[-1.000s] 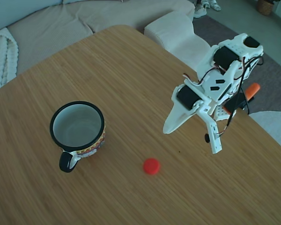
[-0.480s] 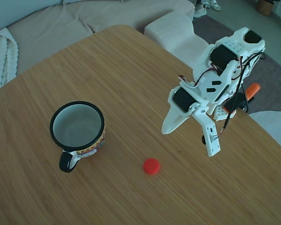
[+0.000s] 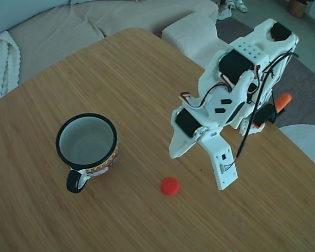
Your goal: Grasp a red cap and put it in the cup.
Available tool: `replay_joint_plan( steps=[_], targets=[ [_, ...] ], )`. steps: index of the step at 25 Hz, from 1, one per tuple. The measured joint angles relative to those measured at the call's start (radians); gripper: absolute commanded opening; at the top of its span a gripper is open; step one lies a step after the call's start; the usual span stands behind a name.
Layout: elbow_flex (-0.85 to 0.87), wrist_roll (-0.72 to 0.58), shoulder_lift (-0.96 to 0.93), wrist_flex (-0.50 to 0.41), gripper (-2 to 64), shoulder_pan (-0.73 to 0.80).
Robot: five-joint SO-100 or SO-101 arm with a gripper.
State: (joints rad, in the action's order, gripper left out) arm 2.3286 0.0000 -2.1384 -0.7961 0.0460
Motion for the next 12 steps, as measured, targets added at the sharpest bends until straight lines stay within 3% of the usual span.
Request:
replay_joint_plan(
  steps=[5,12],
  targets=[
    [-0.124,0.000,0.147,-0.091,9.8,0.000],
    [-0.282,0.000,0.262,-0.176,10.9,0.000]
  ],
)
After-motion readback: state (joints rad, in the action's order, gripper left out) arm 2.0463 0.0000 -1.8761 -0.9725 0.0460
